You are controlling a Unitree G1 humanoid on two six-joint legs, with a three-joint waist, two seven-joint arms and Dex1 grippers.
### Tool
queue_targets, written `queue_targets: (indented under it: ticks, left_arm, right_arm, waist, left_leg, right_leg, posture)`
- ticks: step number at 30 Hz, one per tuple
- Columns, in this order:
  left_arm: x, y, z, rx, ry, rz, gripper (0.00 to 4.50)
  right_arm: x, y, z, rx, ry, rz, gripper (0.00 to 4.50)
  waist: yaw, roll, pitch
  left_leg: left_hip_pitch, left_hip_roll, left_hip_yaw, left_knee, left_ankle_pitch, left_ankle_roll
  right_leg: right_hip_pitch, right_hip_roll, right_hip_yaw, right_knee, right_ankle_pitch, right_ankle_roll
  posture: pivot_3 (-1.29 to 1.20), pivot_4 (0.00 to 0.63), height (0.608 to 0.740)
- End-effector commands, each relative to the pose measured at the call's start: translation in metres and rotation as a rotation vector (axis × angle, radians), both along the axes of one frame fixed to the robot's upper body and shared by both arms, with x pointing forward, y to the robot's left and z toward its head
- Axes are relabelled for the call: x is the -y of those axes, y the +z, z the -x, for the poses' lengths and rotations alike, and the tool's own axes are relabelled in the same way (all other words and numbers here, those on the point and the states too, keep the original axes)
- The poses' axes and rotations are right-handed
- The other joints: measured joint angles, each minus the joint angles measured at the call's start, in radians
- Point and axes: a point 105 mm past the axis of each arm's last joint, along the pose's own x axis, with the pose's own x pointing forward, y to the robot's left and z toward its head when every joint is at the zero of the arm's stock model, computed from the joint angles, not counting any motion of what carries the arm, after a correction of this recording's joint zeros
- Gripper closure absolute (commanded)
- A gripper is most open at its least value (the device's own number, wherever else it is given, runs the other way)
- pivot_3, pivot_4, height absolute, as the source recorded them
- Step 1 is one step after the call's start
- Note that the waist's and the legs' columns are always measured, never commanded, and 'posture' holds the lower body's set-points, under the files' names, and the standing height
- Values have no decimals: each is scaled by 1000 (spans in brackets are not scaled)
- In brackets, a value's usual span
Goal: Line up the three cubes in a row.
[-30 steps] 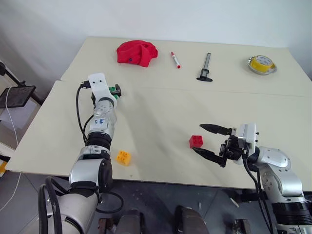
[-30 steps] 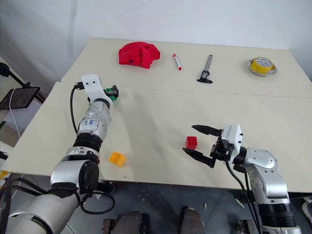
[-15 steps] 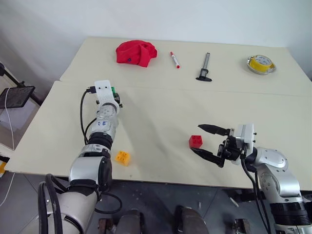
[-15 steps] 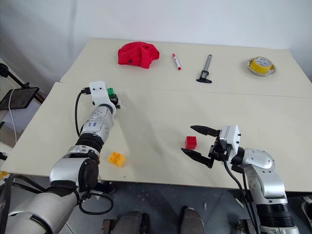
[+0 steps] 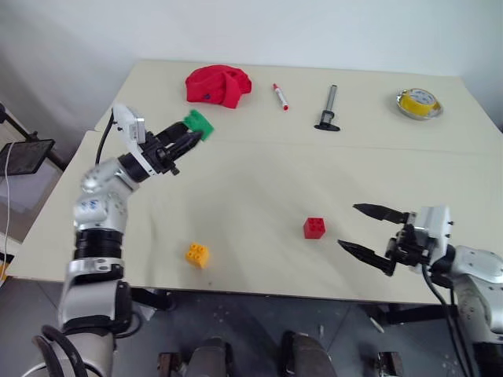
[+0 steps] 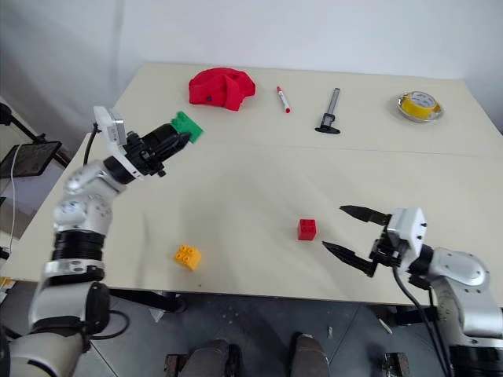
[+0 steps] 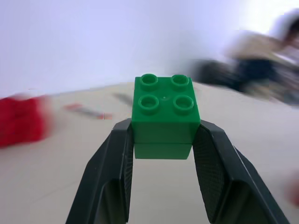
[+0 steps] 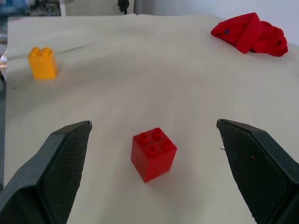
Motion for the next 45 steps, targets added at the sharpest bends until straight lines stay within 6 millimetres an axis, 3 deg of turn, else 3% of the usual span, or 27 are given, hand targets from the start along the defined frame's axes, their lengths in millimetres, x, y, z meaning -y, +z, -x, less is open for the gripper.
queue_targets:
  ticks: [1, 4, 8, 12, 25, 29, 32, 33, 37, 38, 40, 45]
  left_arm:
    - [35, -33, 14, -38, -216, -212, 3037]
    - [60, -58, 17, -38, -294, -292, 3037]
    - [79, -79, 10, -71, -276, -303, 3037]
    - [98, -91, 8, -91, -289, -325, 3037]
    - [105, -113, 6, -95, -314, -460, 3037]
    - [107, -106, 6, -78, -327, -439, 1780]
    - [108, -82, 1, -43, -311, -337, 818]
    - [103, -70, 0, -43, -308, -289, 515]
    - [64, -38, 6, -25, -313, -208, 515]
    - [42, -36, 8, -34, -278, -214, 347]
    - [13, -34, 11, -41, -218, -231, 13]
    - [-86, -59, 41, -81, -11, -295, 13]
  right_arm:
    - [11, 5, 11, 22, 13, 30, 0]
    - [17, 1, 15, -2, 11, 43, 0]
    - [22, -7, 19, -26, 2, 66, 0]
    - [20, 5, 16, 12, -20, 48, 0]
    - [4, 6, 18, 6, -3, 24, 0]
    - [0, 4, 16, -15, 17, 23, 0]
    - [-4, 4, 14, -11, 29, 18, 0]
    - [-6, 5, 14, -12, 45, 14, 0]
    - [-18, 17, 12, 48, 113, -17, 0]
    - [-26, 21, 13, 53, 153, -25, 0]
    - [-38, 24, 15, 37, 209, -35, 0]
    - [-72, 26, 22, 28, 362, -50, 0]
  waist:
    - [7, 0, 0]
    - [1, 0, 0]
    - [-6, -1, 0]
    - [-8, -1, 0]
    - [-3, -1, 1]
    - [-5, -1, 1]
    - [-5, -1, 1]
    - [-5, -1, 1]
    - [-13, -1, 1]
    - [-17, -1, 1]
    - [-31, 0, 0]
    - [-35, 0, 1]
  left_leg:
    - [0, 0, 0, 1, 0, 0]
    - [-3, 0, 1, 6, -1, 2]
    - [-3, 0, 1, 7, -2, 3]
    - [-3, 0, 2, 7, -2, 3]
    - [-3, 0, 1, 8, -2, 4]
    - [-3, 0, 1, 8, -2, 4]
    - [-3, 0, 1, 8, -2, 4]
    - [-4, 0, 1, 8, -2, 4]
    - [-3, 1, 1, 8, -2, 4]
    - [-3, 1, 1, 7, -2, 4]
    - [-3, 1, 1, 7, -2, 3]
    - [-2, 2, 0, 6, -3, 3]
  right_leg:
    - [1, 0, 0, -1, 0, 0]
    - [1, 0, 2, 0, 0, 0]
    - [0, 0, 2, 1, 0, 0]
    - [-1, 0, 2, 1, 0, 0]
    - [-1, -1, 2, 1, 0, 0]
    - [-1, -1, 2, 1, 0, 0]
    - [-1, -1, 2, 1, 0, 0]
    - [-1, -1, 2, 1, 0, 0]
    - [-1, 0, 2, 2, 0, 0]
    - [-2, 0, 2, 2, 0, 0]
    - [-2, 0, 2, 4, 0, 0]
    - [-3, 0, 2, 5, 0, 0]
  posture:
    - [0, 150, 740]
    - [0, 150, 740]
    - [0, 150, 740]
    - [0, 150, 740]
    - [0, 150, 740]
    - [0, 150, 740]
    - [0, 150, 740]
    - [0, 150, 740]
    - [0, 150, 740]
    - [0, 150, 740]
    - [0, 150, 740]
    - [0, 150, 740]
